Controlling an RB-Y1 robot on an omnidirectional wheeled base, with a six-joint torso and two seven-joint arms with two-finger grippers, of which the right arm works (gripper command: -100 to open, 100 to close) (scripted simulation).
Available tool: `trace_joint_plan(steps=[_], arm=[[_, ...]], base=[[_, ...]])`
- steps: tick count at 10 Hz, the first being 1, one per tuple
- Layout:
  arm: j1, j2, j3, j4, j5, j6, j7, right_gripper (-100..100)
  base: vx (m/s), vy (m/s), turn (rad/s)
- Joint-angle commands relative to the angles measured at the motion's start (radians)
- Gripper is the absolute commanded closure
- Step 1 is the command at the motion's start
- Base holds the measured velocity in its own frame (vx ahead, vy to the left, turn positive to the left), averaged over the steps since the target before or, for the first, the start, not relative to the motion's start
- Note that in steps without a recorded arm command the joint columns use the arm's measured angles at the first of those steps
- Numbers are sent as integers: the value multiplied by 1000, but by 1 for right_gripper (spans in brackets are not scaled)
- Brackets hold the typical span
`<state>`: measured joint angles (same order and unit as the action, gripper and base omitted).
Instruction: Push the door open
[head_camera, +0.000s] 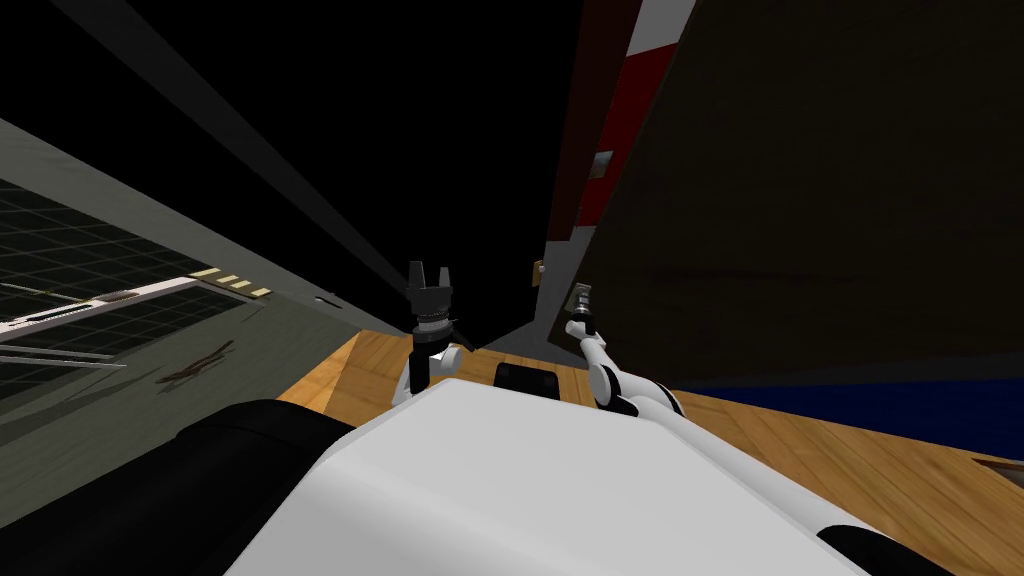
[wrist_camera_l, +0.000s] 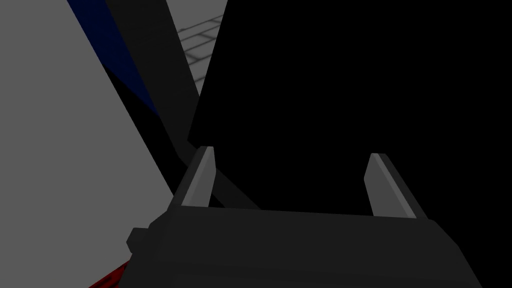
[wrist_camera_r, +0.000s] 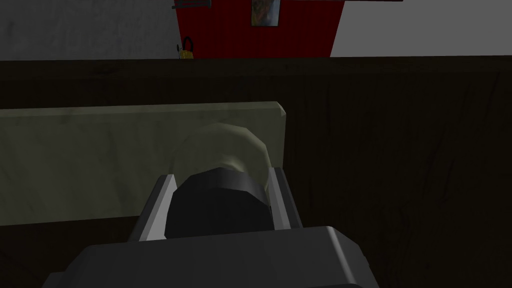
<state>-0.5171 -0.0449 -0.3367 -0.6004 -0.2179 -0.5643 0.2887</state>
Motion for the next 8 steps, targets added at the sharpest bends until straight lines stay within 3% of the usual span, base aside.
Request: trace_joint_plan(steps=[1,4,7,8], arm=[[13,-2,-9,-33,-1,4,9,100],[13,-2,-9,-33,-1,4,9,100],[4,-8,-80,-31,-25,-22,59,100],[4,-8,-80,-26,-25,-22,59,100]], base=[[-10,2,-2],[-6,1,3],[55,-41,138],[72,-25,79]])
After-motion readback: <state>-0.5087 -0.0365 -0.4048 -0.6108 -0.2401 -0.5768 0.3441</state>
